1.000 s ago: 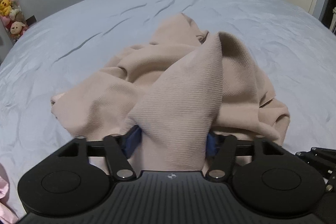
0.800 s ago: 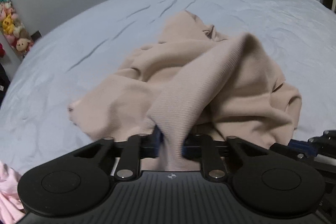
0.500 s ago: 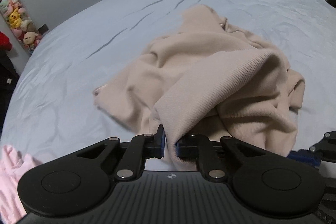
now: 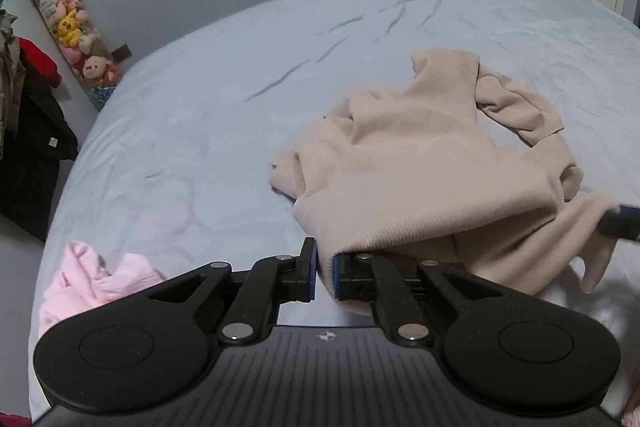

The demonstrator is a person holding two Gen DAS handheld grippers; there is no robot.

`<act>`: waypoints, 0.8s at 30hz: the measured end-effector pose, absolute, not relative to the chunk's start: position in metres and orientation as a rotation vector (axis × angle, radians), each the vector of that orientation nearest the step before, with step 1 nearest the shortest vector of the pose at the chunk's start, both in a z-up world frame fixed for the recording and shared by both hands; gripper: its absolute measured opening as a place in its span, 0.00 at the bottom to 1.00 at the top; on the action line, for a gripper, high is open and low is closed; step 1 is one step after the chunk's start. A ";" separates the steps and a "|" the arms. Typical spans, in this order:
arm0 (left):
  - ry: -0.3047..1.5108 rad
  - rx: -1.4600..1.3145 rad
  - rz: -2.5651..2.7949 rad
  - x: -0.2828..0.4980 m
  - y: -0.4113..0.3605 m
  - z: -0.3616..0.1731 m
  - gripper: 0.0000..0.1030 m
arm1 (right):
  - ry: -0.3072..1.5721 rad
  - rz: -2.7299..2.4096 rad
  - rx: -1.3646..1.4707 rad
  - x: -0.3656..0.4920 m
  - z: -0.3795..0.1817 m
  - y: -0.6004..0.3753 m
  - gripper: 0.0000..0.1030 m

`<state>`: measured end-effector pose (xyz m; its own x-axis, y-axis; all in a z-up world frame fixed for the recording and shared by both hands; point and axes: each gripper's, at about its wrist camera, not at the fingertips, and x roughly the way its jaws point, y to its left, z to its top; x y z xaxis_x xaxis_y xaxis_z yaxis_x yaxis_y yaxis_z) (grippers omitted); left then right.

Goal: Fold clothes
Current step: 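Lift and shake out the sweater with both grippers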

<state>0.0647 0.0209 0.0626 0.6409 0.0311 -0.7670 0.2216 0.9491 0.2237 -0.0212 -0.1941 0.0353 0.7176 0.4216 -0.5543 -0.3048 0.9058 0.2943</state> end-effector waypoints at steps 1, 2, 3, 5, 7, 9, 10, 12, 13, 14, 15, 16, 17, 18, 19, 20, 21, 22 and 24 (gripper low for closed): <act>0.868 0.313 -0.113 0.063 0.021 0.064 0.05 | 0.652 0.384 0.176 -0.022 0.040 -0.197 0.04; 0.859 0.317 -0.117 0.061 0.021 0.068 0.05 | 0.646 0.363 0.165 -0.024 0.045 -0.200 0.04; 0.844 0.321 -0.128 0.060 0.021 0.075 0.05 | 0.641 0.343 0.153 -0.025 0.050 -0.203 0.04; 0.813 0.323 -0.144 0.060 0.019 0.086 0.04 | 0.605 0.302 0.155 -0.023 0.072 -0.216 0.04; 0.771 0.334 -0.150 0.060 0.017 0.101 0.03 | 0.568 0.280 0.117 -0.026 0.094 -0.225 0.04; 0.717 0.342 -0.156 0.063 0.014 0.122 0.00 | 0.534 0.253 0.071 -0.022 0.117 -0.230 0.04; 0.691 0.349 -0.155 0.063 0.013 0.131 0.00 | 0.517 0.239 0.049 -0.021 0.129 -0.232 0.04; 0.579 0.410 -0.126 0.063 0.007 0.162 0.00 | 0.493 0.212 0.007 -0.017 0.150 -0.237 0.04; 0.556 0.422 -0.121 0.063 0.005 0.169 0.00 | 0.485 0.198 -0.011 -0.015 0.160 -0.239 0.03; 0.540 0.424 -0.131 0.064 0.004 0.179 0.00 | 0.482 0.189 -0.027 -0.013 0.165 -0.241 0.03; 0.537 0.421 -0.151 0.066 0.002 0.190 0.00 | 0.478 0.180 -0.043 -0.012 0.171 -0.242 0.03; 0.543 0.418 -0.172 0.068 -0.001 0.197 0.00 | 0.475 0.168 -0.061 -0.011 0.175 -0.244 0.03; 0.546 0.418 -0.180 0.068 -0.003 0.199 0.00 | 0.472 0.157 -0.079 -0.009 0.179 -0.245 0.03; 0.553 0.435 -0.201 0.068 -0.008 0.197 0.00 | 0.469 0.149 -0.119 -0.008 0.184 -0.246 0.03; 0.558 0.449 -0.217 0.066 -0.012 0.192 0.00 | 0.468 0.123 -0.176 -0.007 0.186 -0.245 0.03; 0.562 0.462 -0.230 0.064 -0.016 0.188 0.01 | 0.471 0.111 -0.206 -0.007 0.186 -0.246 0.03; 0.575 0.475 -0.248 0.062 -0.021 0.179 0.01 | 0.474 0.100 -0.236 -0.007 0.185 -0.246 0.03; 0.585 0.481 -0.257 0.060 -0.023 0.172 0.02 | 0.492 0.084 -0.270 -0.008 0.181 -0.248 0.03; 0.637 0.481 -0.288 0.057 -0.027 0.148 0.02 | 0.521 0.062 -0.316 -0.010 0.175 -0.252 0.03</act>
<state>0.0565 -0.0267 0.1480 0.7698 -0.1108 -0.6286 0.3993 0.8519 0.3388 -0.0097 -0.2524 0.1746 0.8667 -0.0219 -0.4983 -0.1377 0.9497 -0.2813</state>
